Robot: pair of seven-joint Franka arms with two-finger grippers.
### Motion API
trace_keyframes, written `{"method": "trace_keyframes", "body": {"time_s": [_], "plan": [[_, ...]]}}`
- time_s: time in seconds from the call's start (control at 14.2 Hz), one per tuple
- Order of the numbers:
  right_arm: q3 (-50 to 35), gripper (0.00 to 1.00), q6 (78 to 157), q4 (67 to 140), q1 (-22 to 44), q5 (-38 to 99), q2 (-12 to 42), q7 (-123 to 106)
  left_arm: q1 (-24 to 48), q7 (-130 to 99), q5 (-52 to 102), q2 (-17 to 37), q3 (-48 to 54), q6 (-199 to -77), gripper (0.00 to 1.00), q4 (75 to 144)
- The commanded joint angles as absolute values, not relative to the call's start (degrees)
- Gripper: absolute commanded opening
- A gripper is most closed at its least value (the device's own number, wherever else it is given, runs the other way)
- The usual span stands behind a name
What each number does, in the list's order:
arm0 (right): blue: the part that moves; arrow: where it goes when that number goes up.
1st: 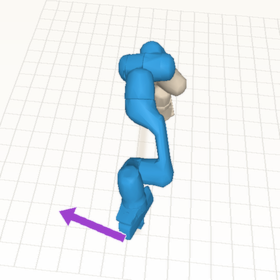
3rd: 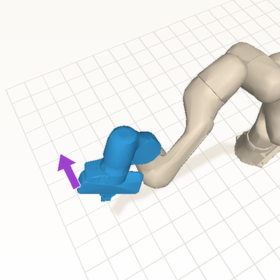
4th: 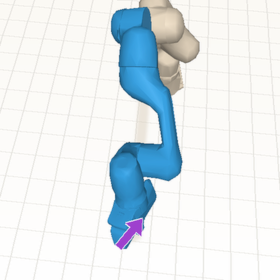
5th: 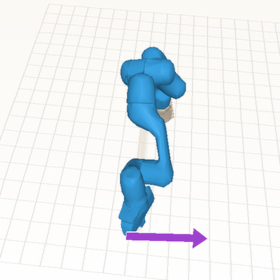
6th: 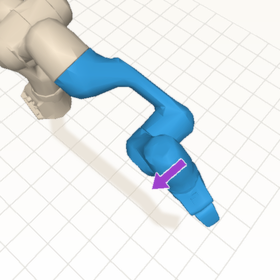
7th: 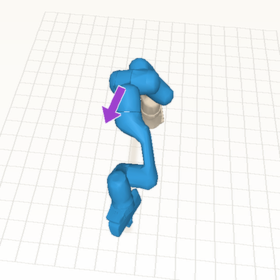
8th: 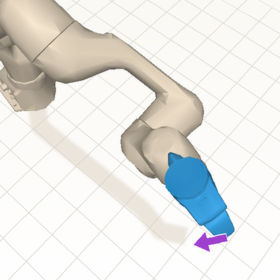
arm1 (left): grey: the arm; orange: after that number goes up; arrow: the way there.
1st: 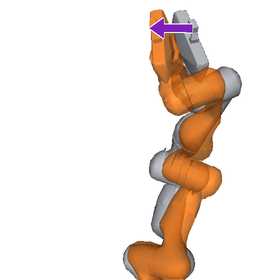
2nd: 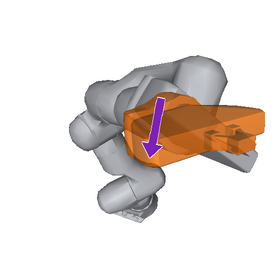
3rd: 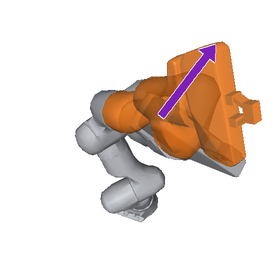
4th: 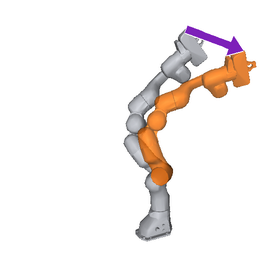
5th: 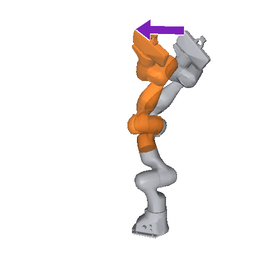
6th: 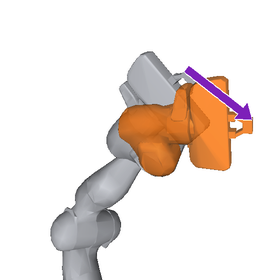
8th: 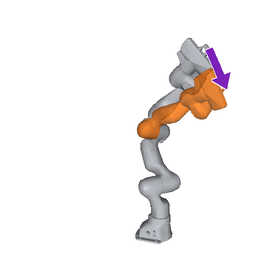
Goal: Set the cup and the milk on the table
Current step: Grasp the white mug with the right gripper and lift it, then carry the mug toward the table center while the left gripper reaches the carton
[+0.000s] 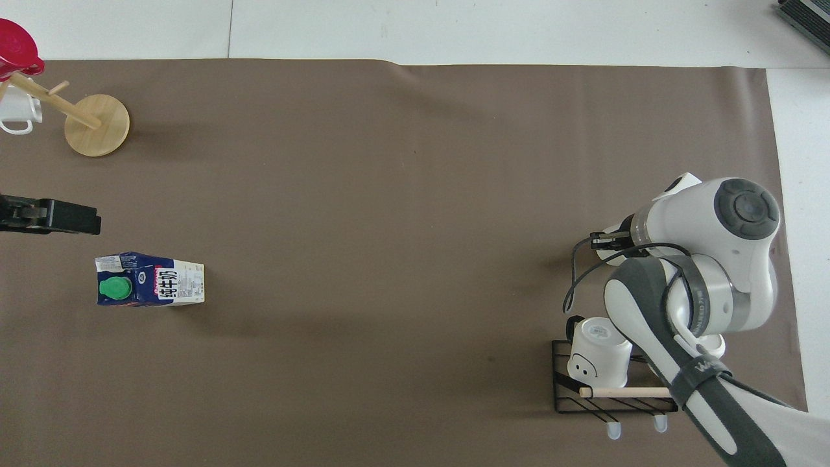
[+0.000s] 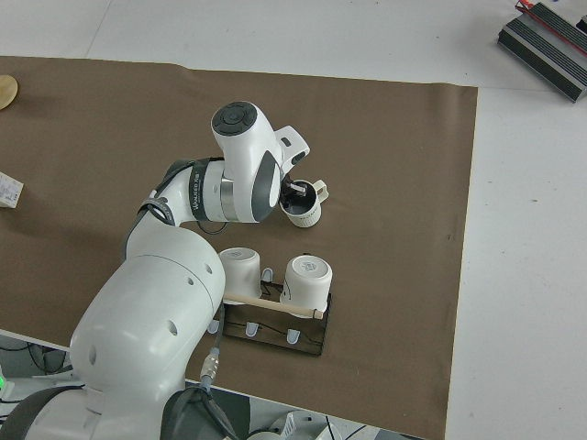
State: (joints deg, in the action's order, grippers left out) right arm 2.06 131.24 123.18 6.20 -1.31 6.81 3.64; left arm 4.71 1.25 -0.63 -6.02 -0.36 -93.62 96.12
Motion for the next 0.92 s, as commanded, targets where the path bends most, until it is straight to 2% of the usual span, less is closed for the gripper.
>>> {"method": "trace_keyframes", "body": {"time_s": [0.0,0.14,0.49,0.63,0.85], "plan": [[1.76,0.00,126.15,118.67,6.15,-0.88,7.21,4.31,4.39,0.79,-1.23,-6.24,-0.18,-92.20,1.00,95.27],[1.67,0.00,120.62,114.02,6.85,-0.88,7.29,5.18,4.48,1.23,-1.23,-6.50,-0.09,-92.29,1.00,95.62],[1.58,0.00,113.75,106.37,10.97,-0.97,8.34,13.69,4.48,0.97,-1.23,-7.73,-0.17,-92.20,1.00,97.12],[1.58,0.00,111.81,103.02,13.70,-0.79,9.93,17.12,4.39,1.14,-1.23,-7.82,-0.18,-92.20,1.00,97.47],[1.58,0.00,112.67,103.01,17.48,-0.62,10.11,20.03,4.22,1.32,-1.32,-8.35,-0.26,-92.63,1.00,98.52]]}}
